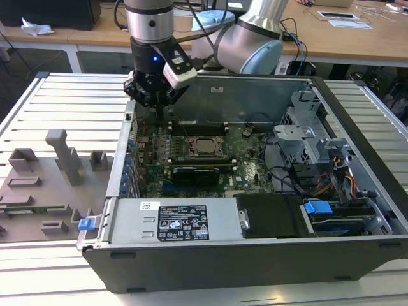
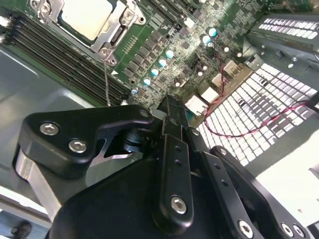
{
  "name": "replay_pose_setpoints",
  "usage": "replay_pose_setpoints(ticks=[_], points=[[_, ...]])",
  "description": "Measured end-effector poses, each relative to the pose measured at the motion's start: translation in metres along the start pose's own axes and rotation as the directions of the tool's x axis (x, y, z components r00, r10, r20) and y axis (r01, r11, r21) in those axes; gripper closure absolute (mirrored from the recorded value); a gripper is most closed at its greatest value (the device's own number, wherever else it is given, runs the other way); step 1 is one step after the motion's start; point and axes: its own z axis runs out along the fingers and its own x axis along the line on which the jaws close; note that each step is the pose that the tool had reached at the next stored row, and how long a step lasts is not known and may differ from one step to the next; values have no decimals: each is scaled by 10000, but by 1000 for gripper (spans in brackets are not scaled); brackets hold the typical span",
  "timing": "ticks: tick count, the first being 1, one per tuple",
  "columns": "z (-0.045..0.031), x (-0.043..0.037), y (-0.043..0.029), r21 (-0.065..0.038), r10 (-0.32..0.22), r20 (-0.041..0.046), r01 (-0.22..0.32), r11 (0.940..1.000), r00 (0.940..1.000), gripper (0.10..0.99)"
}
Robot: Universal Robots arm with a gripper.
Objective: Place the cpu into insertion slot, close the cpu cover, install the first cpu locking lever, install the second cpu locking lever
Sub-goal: 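Install the first cpu locking lever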
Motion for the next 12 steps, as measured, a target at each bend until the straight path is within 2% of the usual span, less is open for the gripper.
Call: replay_pose_setpoints(ticks=[5,9,12], points=[[1,72,12,-9,8,3,-8,10000,10000,980],[0,67,10,-6,7,0,-7,10000,10000,980],[2,20,4,-5,8,-2,-8,10000,10000,980]])
